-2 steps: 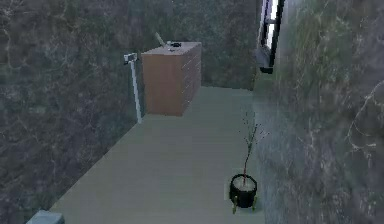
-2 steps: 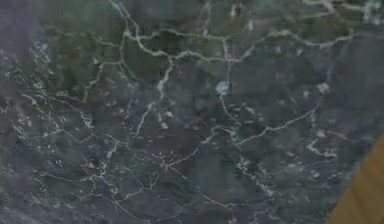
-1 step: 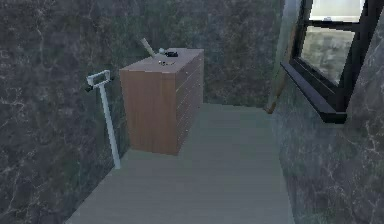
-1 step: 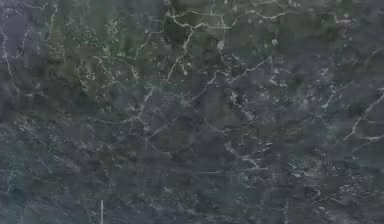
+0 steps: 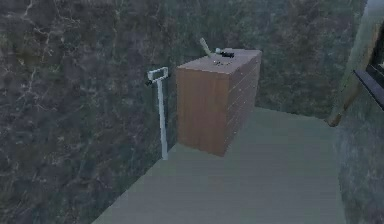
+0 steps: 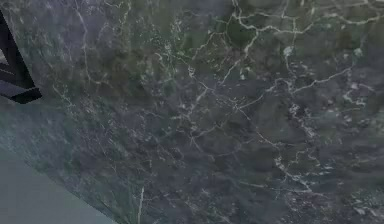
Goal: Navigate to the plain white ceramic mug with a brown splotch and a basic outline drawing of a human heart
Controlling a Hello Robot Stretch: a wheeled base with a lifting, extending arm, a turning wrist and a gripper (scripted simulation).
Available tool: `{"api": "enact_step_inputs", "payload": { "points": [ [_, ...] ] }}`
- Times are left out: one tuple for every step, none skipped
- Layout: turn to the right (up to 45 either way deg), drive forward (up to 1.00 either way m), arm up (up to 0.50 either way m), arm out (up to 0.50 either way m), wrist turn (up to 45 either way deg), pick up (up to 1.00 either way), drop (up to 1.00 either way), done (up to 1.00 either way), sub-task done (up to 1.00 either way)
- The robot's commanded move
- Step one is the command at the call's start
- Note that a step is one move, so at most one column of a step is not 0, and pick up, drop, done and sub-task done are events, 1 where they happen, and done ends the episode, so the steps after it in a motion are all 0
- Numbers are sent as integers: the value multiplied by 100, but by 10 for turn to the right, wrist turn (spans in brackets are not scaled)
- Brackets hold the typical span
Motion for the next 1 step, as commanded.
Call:
{"api": "enact_step_inputs", "payload": {
  "points": [
    [0, 15, 0, 0, 0, 0, 0, 0, 0]
  ]
}}
